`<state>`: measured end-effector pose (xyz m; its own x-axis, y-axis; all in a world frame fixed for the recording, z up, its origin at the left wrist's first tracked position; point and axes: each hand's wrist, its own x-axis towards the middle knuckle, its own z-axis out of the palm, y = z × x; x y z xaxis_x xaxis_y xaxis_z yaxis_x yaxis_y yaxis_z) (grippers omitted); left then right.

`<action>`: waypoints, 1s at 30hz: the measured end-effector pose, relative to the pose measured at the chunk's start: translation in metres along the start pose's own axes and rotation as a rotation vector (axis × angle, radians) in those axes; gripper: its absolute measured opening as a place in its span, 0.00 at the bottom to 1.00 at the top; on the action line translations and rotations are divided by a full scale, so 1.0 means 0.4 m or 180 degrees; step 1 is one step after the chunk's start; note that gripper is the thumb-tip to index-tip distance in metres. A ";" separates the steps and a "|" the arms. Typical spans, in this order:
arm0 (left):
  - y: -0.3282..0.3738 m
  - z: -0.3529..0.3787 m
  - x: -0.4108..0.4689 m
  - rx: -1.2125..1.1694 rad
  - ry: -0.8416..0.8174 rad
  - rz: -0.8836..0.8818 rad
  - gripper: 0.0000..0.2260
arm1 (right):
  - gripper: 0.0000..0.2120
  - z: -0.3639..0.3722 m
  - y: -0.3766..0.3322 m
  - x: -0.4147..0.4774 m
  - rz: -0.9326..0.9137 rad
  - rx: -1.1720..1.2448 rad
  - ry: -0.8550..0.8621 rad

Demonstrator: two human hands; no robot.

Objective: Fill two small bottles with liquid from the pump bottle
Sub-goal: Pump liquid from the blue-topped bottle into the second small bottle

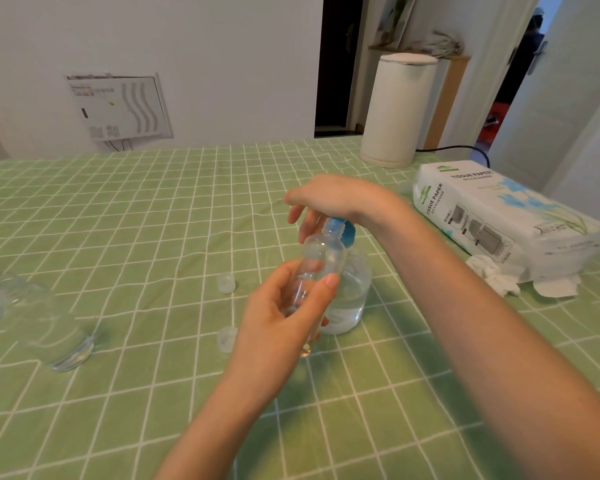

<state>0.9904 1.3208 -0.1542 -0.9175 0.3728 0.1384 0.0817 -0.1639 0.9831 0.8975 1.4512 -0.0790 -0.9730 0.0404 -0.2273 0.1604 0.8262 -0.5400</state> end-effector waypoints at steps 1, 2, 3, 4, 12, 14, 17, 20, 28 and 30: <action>-0.002 -0.001 -0.001 -0.0014 0.0012 -0.0014 0.17 | 0.16 0.003 0.002 0.000 0.0008 0.0008 -0.0004; -0.004 -0.002 -0.002 -0.0015 0.0031 -0.0025 0.17 | 0.16 0.005 0.002 0.001 0.0012 0.0010 -0.0003; -0.005 -0.003 -0.002 0.0001 0.0048 -0.0031 0.18 | 0.15 0.007 0.002 0.001 0.0010 0.0008 0.0002; -0.006 -0.004 -0.002 0.0024 0.0056 -0.0032 0.18 | 0.15 0.008 0.001 0.001 0.0002 0.0000 0.0009; 0.001 -0.001 0.003 0.0023 0.0015 0.0054 0.15 | 0.12 -0.022 -0.015 -0.003 -0.0039 -0.0189 0.0173; 0.004 -0.001 0.006 0.0012 0.0017 0.0047 0.14 | 0.12 -0.026 -0.017 -0.003 -0.0045 -0.0290 0.0216; 0.004 -0.001 0.005 0.0023 0.0007 0.0048 0.14 | 0.12 -0.020 -0.017 -0.002 -0.0018 -0.0190 0.0142; 0.003 0.000 0.003 -0.0008 0.0030 0.0042 0.15 | 0.13 -0.017 -0.017 -0.006 -0.0035 -0.0085 0.0122; -0.008 -0.003 -0.001 -0.0013 0.0038 0.0005 0.17 | 0.11 0.008 0.000 -0.003 -0.0014 -0.0090 0.0073; -0.010 -0.005 -0.001 0.0033 0.0046 -0.0001 0.18 | 0.12 0.009 0.000 -0.005 -0.0036 -0.0086 0.0106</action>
<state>0.9899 1.3195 -0.1583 -0.9231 0.3597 0.1363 0.0851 -0.1544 0.9843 0.9000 1.4490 -0.0813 -0.9798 0.0492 -0.1940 0.1452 0.8416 -0.5202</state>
